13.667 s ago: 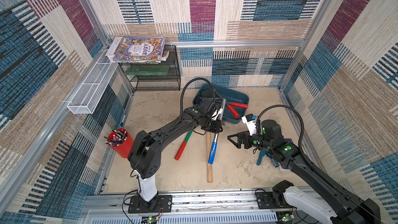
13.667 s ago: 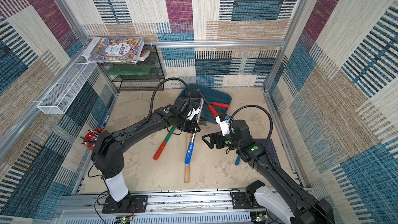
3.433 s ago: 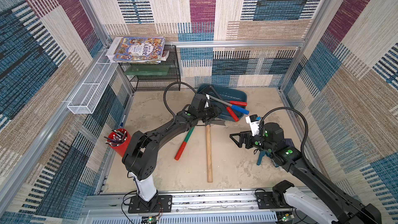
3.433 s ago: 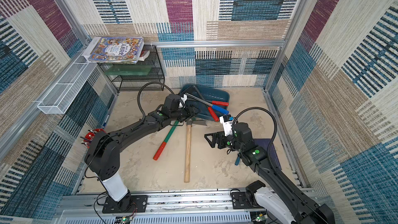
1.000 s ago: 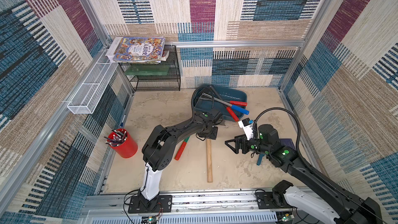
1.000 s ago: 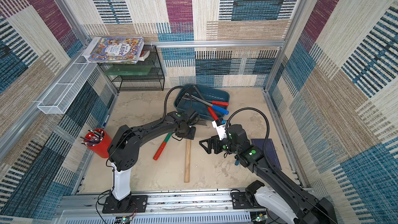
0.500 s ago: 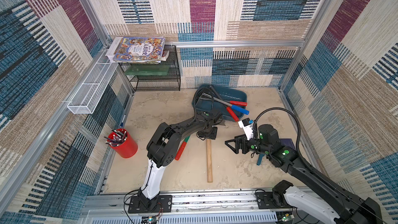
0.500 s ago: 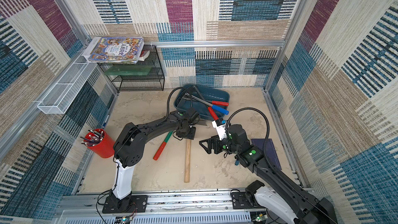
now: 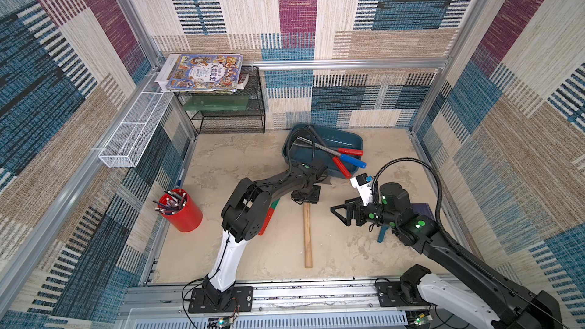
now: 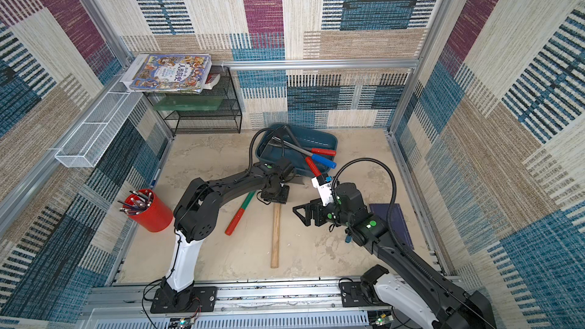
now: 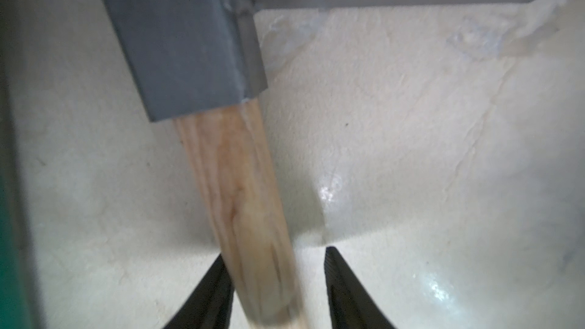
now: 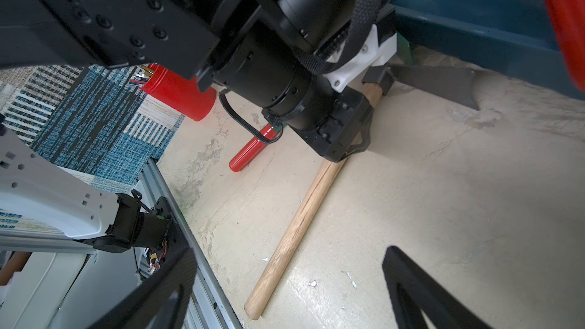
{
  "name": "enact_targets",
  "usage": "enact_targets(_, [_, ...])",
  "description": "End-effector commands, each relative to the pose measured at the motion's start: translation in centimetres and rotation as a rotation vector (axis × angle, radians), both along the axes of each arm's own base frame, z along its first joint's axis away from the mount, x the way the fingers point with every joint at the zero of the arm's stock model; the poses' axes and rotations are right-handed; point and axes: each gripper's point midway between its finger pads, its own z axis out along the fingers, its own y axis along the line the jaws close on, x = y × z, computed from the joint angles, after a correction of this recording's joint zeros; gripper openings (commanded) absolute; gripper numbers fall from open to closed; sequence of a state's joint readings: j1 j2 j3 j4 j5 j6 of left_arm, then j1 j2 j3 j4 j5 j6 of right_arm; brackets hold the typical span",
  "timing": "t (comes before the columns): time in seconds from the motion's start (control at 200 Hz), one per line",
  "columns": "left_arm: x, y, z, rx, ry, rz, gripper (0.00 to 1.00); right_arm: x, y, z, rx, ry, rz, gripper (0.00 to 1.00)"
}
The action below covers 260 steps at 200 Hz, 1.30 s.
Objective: Put the small hoe into the storage box
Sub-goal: Pick up the hoe from the center of the board.
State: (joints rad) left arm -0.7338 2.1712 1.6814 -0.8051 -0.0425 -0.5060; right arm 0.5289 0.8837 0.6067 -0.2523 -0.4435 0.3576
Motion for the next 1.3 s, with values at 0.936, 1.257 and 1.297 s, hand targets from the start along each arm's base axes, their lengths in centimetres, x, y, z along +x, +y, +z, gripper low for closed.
enact_targets(0.936, [-1.0, 0.8, -0.7, 0.032, 0.056, 0.033, 0.21, 0.2, -0.1, -0.1, -0.012, -0.011, -0.004, 0.96])
enact_targets(1.257, [-1.0, 0.6, 0.7, -0.005, 0.056, 0.023, 0.00, 0.1, 0.0, -0.3, -0.012, -0.002, 0.000, 0.96])
enact_targets(1.297, [-1.0, 0.6, 1.0, -0.009, 0.053, 0.021, 0.00, 0.1, 0.0, -0.3, -0.013, -0.003, 0.001, 0.96])
